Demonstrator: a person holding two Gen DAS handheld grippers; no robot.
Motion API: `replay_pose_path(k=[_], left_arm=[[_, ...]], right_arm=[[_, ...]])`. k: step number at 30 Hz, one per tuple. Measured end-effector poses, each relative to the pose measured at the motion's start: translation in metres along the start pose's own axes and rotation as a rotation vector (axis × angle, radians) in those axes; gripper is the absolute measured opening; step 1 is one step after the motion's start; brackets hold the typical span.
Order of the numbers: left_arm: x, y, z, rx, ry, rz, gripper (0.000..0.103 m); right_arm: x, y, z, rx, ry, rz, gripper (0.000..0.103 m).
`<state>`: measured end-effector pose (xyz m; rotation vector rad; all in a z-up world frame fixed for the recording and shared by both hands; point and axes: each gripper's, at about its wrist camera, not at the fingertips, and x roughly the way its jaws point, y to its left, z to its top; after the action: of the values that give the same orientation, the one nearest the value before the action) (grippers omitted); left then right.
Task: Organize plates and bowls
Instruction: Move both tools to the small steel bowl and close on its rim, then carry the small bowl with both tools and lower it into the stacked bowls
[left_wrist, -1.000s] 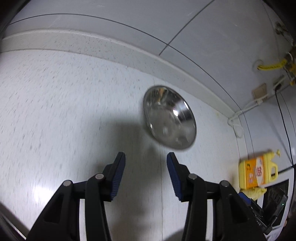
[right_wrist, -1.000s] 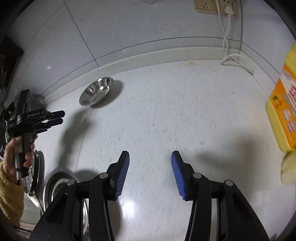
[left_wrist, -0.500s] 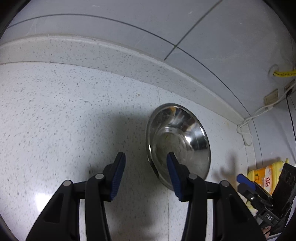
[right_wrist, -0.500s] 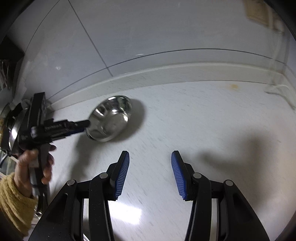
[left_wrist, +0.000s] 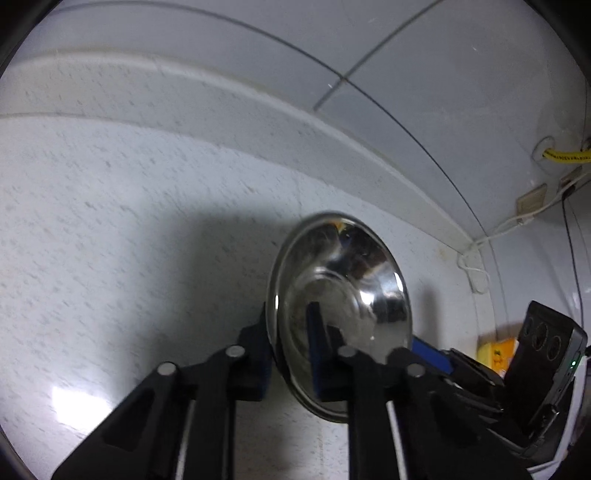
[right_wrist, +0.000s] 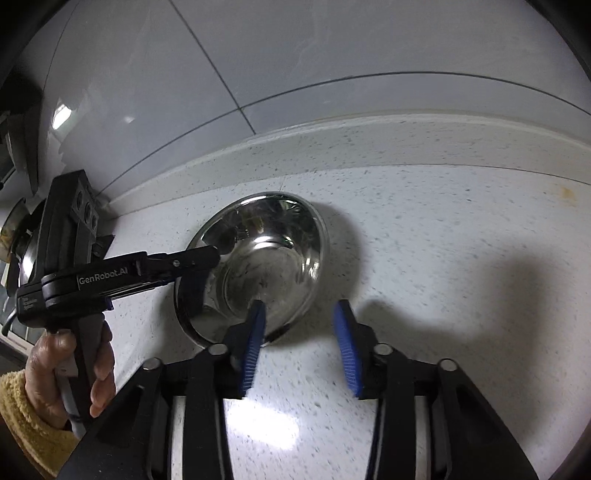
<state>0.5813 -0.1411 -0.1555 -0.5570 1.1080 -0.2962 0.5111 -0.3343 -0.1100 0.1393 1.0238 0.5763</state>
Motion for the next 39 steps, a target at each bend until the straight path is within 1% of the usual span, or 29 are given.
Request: replay_pose_path(k=[2,4,5,7,10,15,17,19,23,28,29,31,33,35,37,39], left_arm=[[0.001,0.0,-0.002,0.006,0.011,-0.011,0.01],[0.001,0.0,-0.005,-0.012,0.031,-0.043,0.009],[0.001,-0.001,-0.008,-0.02,0.044,-0.062,0.008],[-0.001,-0.008,-0.015,-0.017,0.058,-0.072,0.008],[-0.005,-0.023,-0.029,0.005,0.078,-0.077,0.008],[-0.013,-0.043,-0.053,-0.003,0.111,-0.119,0.008],[-0.019,-0.057,-0.063,0.021,0.112,-0.111,0.008],[-0.029,-0.068,-0.072,0.023,0.108,-0.112,0.008],[-0.062,-0.081,-0.088,0.021,0.098,-0.141,0.008],[-0.108,-0.101,-0.12,0.031,0.091,-0.163,0.008],[-0.125,-0.092,-0.125,0.035,0.087,-0.168,0.008],[-0.146,-0.098,-0.14,0.045,0.07,-0.178,0.008],[-0.169,-0.101,-0.16,0.056,0.058,-0.183,0.008],[-0.181,-0.1,-0.179,0.055,0.061,-0.187,0.008],[-0.19,-0.096,-0.199,0.047,0.074,-0.192,0.008],[-0.193,-0.086,-0.224,0.029,0.096,-0.187,0.008]], right_arm=[[0.0,0.003,-0.004,-0.013,0.007,0.003,0.023],[-0.004,0.003,-0.008,-0.019,0.011,-0.005,0.023],[-0.008,0.001,-0.012,-0.016,0.016,0.005,0.022],[-0.014,-0.001,-0.017,-0.012,0.02,0.01,0.021],[-0.029,-0.003,-0.03,-0.003,0.03,-0.006,0.02],[-0.063,-0.003,-0.051,0.013,0.027,-0.018,0.02],[-0.076,-0.003,-0.058,0.018,0.024,-0.024,0.02],[-0.089,0.0,-0.064,0.019,0.021,-0.036,0.02],[-0.121,0.012,-0.076,0.026,0.008,-0.043,0.02],[-0.171,0.037,-0.096,0.02,-0.02,-0.052,0.02],[-0.182,0.043,-0.102,0.021,-0.029,-0.053,0.02],[-0.203,0.054,-0.114,0.026,-0.044,-0.051,0.02],[-0.218,0.067,-0.127,0.028,-0.056,-0.049,0.02],[-0.233,0.078,-0.142,0.034,-0.065,-0.046,0.02],[-0.244,0.086,-0.159,0.046,-0.064,-0.039,0.02],[-0.246,0.09,-0.175,0.064,-0.053,-0.034,0.02]])
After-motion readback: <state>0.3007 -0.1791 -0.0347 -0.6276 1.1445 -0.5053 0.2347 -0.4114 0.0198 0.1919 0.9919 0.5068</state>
